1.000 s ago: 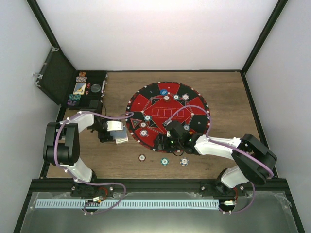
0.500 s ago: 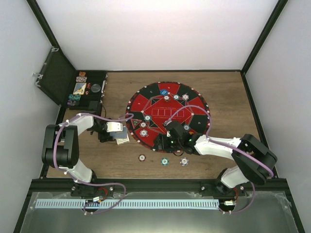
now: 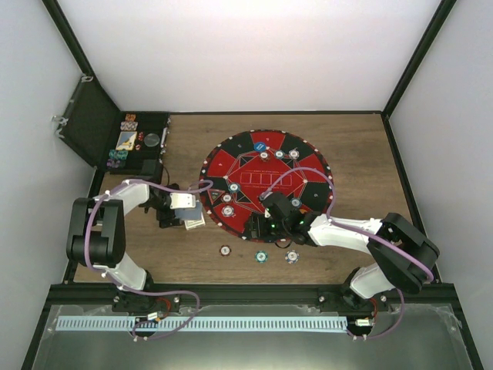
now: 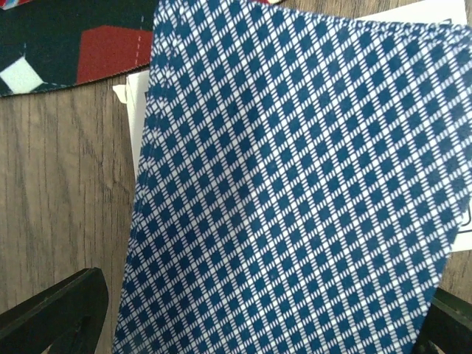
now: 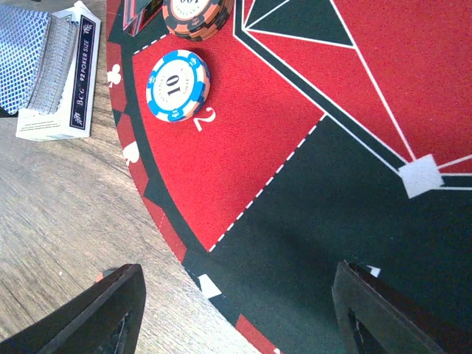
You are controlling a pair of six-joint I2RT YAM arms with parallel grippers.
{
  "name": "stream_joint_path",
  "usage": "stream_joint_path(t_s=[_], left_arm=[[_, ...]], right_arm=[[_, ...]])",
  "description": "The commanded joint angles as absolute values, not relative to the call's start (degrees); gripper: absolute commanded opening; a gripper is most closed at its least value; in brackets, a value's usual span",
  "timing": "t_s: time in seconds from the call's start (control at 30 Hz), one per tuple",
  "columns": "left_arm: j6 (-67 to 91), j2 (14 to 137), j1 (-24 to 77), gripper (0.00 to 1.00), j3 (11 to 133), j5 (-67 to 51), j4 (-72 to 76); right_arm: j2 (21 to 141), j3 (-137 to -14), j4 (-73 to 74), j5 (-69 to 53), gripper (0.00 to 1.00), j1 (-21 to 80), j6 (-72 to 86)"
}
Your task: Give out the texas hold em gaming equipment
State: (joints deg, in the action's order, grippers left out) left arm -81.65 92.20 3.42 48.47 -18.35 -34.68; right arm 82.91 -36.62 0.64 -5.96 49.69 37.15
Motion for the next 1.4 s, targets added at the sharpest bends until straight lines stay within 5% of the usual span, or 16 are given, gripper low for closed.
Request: stream_joint_path(t_s=[0.0, 0.57, 1.1, 1.37], left_arm=[[-83.98, 94.74, 4.46, 1.00, 47.80, -17.82, -35.92], [-86.22, 96.11, 5.56, 0.87, 47.25, -14.17, -34.81], [-85.16, 95.57, 5.98, 0.56, 46.31, -13.89, -34.23], [-84.05, 94.50, 5.98, 0.28, 45.55, -13.75, -33.30]], right_arm=[[82.70, -37.35, 0.71, -5.52, 0.72, 50.27, 37.36], [82.91, -37.27, 0.55, -5.89, 0.71, 50.27, 37.35], [82.54, -36.97, 0.26, -6.00, 0.70, 50.27, 37.36], [82.45, -37.00, 0.27, -6.23, 0.70, 50.27, 37.36]])
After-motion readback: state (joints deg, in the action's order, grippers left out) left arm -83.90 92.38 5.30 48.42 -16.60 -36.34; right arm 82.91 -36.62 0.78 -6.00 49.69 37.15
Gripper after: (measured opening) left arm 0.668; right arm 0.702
